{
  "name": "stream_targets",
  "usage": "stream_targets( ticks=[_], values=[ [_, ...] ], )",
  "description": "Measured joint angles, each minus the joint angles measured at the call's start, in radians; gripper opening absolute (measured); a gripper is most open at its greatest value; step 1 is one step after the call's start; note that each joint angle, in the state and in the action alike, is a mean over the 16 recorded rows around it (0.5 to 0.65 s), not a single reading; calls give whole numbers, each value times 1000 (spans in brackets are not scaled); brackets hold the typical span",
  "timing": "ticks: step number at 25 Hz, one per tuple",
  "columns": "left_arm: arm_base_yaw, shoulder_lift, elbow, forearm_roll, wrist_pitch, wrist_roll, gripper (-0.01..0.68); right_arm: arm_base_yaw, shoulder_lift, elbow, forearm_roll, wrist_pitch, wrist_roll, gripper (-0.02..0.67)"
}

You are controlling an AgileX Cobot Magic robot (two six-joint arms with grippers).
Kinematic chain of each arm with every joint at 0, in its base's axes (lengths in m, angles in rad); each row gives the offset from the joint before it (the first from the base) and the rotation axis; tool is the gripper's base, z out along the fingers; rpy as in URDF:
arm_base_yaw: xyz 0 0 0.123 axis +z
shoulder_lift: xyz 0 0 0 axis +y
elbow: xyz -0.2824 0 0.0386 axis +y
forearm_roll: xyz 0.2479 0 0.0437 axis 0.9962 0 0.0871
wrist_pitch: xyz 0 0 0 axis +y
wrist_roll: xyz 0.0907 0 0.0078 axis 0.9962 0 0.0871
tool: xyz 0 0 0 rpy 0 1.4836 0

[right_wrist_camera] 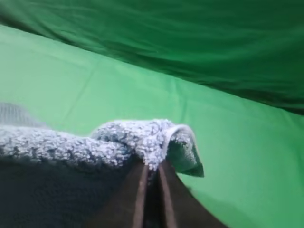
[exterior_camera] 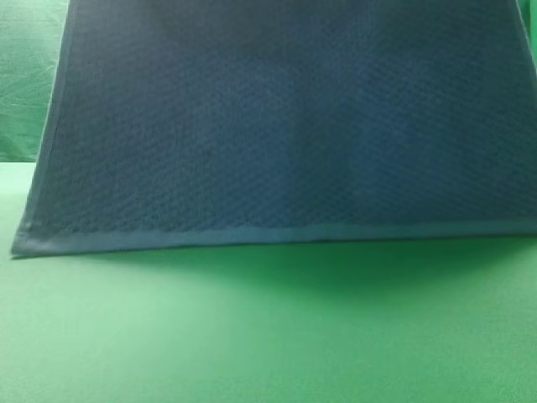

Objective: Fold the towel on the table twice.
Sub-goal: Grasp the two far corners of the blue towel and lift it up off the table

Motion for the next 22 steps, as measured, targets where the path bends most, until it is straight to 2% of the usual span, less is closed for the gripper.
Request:
stream_targets(
  ticks=[9, 22],
  values=[
    [0, -76, -14, 40, -102, 10, 0, 0, 0, -112, 20, -2, 5, 0],
    [0, -29, -15, 8, -325, 46, 0, 0, 38, -131, 143, -224, -77, 0]
  ],
)
